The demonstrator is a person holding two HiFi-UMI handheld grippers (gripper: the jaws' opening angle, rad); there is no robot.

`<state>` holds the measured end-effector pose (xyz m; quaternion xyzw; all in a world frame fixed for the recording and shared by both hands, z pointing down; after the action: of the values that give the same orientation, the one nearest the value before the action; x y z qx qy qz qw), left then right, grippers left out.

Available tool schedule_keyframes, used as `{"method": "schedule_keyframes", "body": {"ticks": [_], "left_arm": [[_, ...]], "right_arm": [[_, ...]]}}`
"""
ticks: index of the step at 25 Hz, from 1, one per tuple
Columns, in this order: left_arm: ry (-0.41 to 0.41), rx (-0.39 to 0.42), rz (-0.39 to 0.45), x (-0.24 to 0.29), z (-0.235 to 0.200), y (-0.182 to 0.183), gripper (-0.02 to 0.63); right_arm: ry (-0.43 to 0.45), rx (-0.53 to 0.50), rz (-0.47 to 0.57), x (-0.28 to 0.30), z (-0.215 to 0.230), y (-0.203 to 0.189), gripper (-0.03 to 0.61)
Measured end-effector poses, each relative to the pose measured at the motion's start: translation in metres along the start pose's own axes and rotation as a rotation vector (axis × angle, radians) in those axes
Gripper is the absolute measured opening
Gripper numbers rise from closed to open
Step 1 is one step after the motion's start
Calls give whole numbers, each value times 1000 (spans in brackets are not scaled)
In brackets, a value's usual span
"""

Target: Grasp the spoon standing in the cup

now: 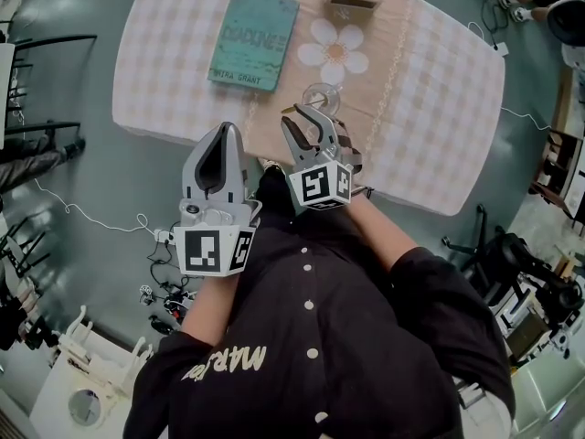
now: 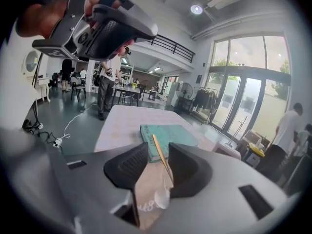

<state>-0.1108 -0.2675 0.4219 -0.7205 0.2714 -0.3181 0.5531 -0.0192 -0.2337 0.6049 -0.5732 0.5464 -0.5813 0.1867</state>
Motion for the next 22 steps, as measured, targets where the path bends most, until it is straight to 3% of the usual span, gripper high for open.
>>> {"method": "schedule_keyframes", "body": {"ticks": [13,22], "left_arm": [[-18,2,-18,0,0,-7,9],[-47,14,1,6,6,4,9]], "right_arm": [[-129,-59,13,5,8,12,17],[-172,62,51,-9,34,19,9]]}}
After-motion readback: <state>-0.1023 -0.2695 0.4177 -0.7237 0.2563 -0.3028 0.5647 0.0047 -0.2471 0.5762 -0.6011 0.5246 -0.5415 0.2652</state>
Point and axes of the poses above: the fingertips, and each gripper's own axes: x forward along the fingers, z to its right, y out of its top, the point moved 2 cm from there along -x, backward along the fingers, and after that the axes turned 1 degree about z, right-handed, at the moved point
